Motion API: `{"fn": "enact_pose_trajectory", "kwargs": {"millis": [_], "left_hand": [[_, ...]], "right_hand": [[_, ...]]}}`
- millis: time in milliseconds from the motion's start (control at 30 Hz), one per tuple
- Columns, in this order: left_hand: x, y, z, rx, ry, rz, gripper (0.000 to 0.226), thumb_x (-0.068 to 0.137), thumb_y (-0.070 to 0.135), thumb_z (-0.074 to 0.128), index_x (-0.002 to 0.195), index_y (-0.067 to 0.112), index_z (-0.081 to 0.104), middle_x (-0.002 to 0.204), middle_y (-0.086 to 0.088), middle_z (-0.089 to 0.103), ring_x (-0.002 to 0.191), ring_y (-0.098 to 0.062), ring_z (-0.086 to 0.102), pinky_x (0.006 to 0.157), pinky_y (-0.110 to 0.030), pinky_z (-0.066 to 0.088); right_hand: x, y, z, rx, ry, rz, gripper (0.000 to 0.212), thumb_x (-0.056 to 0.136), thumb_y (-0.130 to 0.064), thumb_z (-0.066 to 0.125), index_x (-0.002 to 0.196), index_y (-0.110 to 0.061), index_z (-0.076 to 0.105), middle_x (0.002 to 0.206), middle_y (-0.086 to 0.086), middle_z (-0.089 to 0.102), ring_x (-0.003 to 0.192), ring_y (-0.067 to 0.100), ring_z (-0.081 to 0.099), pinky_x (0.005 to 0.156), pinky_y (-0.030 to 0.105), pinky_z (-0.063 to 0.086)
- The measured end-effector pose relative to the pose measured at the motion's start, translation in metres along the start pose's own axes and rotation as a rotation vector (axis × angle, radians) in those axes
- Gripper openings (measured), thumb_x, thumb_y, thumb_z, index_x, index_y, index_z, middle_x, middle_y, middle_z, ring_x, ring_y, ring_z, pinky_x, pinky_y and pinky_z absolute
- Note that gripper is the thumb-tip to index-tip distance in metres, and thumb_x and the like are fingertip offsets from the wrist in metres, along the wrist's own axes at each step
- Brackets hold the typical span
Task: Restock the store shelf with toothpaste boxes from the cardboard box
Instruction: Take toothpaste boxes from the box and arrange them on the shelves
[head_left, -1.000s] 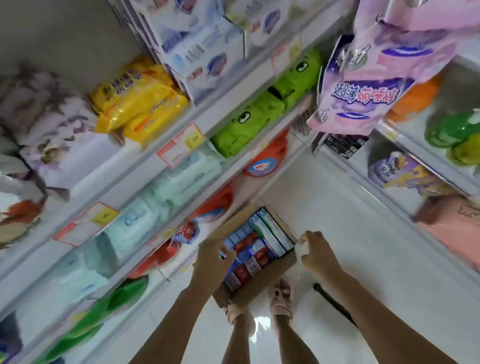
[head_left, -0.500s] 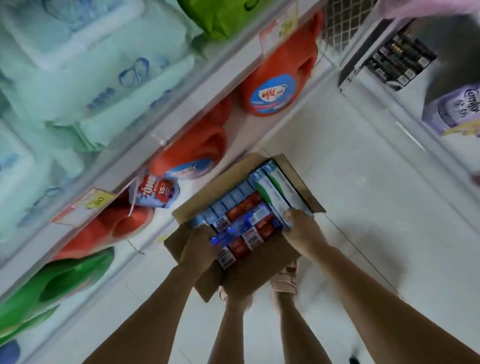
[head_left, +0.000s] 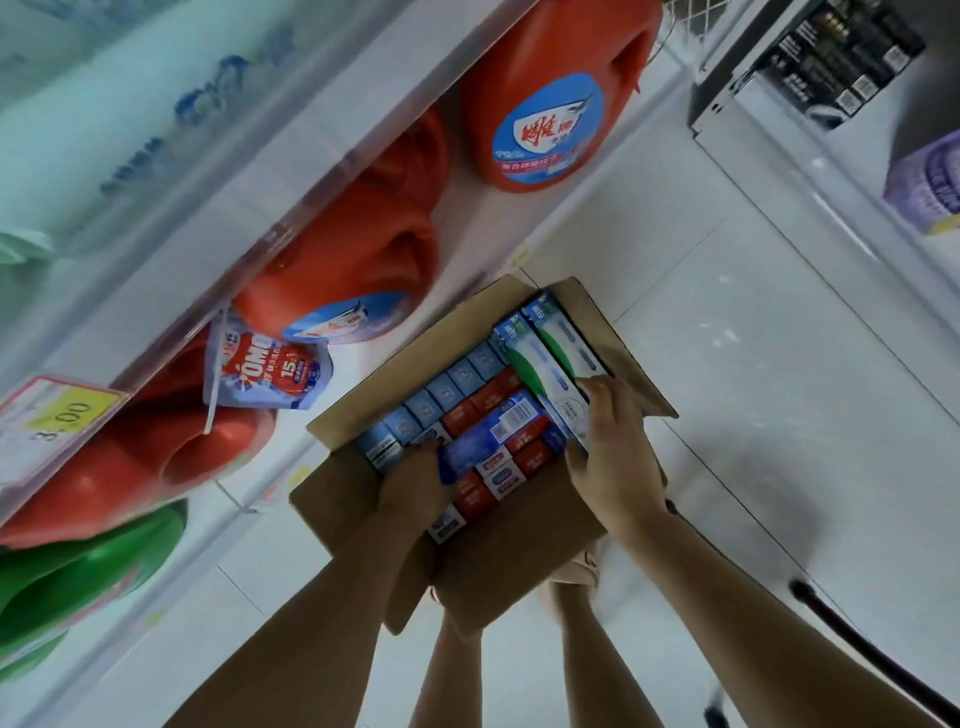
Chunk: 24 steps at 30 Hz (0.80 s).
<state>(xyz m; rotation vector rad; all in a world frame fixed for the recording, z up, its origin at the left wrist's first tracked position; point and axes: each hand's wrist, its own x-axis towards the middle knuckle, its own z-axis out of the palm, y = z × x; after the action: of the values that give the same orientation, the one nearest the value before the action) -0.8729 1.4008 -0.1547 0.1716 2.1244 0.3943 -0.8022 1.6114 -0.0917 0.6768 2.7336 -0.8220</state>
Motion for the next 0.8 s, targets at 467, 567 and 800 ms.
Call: {"fn": "enact_pose_trajectory", "kwargs": {"millis": [467, 567, 800], "left_hand": [[0.004, -0.021, -0.010, -0.163, -0.012, -0.083, 0.053, 0.085, 0.029, 0.068, 0.131, 0.013, 0.048, 0.130, -0.008, 0.056, 0.123, -0.024, 0.052, 0.102, -0.040, 0.045], [0.004, -0.020, -0.015, -0.251, -0.122, -0.143, 0.050, 0.084, 0.027, 0.070, 0.127, 0.010, 0.052, 0.126, -0.008, 0.059, 0.117, -0.024, 0.056, 0.100, -0.034, 0.044], [-0.002, -0.022, -0.024, -0.364, -0.165, -0.260, 0.056, 0.073, 0.038, 0.076, 0.119, 0.012, 0.060, 0.115, -0.009, 0.066, 0.104, -0.026, 0.064, 0.092, -0.045, 0.052]], "right_hand": [[0.028, 0.003, 0.021, -0.151, -0.071, 0.327, 0.076, 0.072, -0.037, 0.078, 0.128, -0.006, 0.037, 0.125, 0.012, 0.044, 0.117, 0.028, 0.044, 0.101, 0.039, 0.039], [0.032, -0.001, 0.015, -0.023, -0.163, 0.379, 0.069, 0.071, -0.035, 0.079, 0.119, -0.009, 0.037, 0.109, 0.004, 0.049, 0.104, 0.022, 0.051, 0.078, 0.031, 0.047], [0.029, -0.006, -0.013, 0.495, -0.382, 0.501, 0.048, 0.071, -0.023, 0.081, 0.097, -0.016, 0.042, 0.089, -0.004, 0.055, 0.075, 0.008, 0.058, 0.052, 0.015, 0.044]]}}
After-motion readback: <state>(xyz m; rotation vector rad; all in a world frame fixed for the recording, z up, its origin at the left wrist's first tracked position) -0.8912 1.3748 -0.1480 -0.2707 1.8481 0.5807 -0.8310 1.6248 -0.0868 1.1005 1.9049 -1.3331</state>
